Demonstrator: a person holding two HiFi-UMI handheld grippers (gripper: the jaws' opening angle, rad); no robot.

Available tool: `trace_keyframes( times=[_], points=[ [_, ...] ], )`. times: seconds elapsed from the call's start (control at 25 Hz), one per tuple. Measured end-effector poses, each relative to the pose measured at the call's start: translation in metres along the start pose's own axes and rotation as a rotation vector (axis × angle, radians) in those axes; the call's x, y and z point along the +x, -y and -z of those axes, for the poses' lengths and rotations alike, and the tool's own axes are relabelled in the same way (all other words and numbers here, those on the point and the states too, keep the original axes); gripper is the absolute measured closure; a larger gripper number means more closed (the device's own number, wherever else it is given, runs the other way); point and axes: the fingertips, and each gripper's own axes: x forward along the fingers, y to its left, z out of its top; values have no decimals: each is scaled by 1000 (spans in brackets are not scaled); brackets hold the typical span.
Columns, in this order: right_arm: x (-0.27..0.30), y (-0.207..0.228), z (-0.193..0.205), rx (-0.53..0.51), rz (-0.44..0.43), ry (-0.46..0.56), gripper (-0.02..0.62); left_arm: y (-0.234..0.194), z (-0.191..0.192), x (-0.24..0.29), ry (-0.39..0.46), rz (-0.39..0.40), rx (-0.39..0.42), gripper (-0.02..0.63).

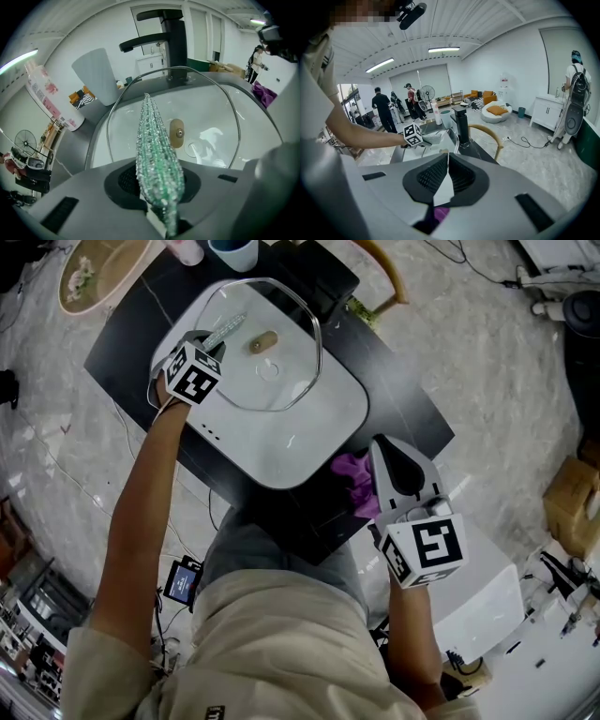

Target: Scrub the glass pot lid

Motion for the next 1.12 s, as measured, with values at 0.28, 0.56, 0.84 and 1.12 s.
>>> trace_keyframes(
  times=[0.28, 0.56, 0.84, 1.12],
  points=[
    [-1, 0, 4, 10, 1, -6, 571, 22, -5, 2, 0, 31, 16, 522],
    [-3, 2, 6, 14, 1, -3, 569, 96, -18, 7, 4, 135, 119, 522],
    [-3, 1, 9, 19, -1, -2, 570, 189, -38, -1, 42, 304, 260, 522],
    [-4, 1, 11, 23, 2, -3, 571, 204, -41, -7, 45, 350, 277, 522]
  ],
)
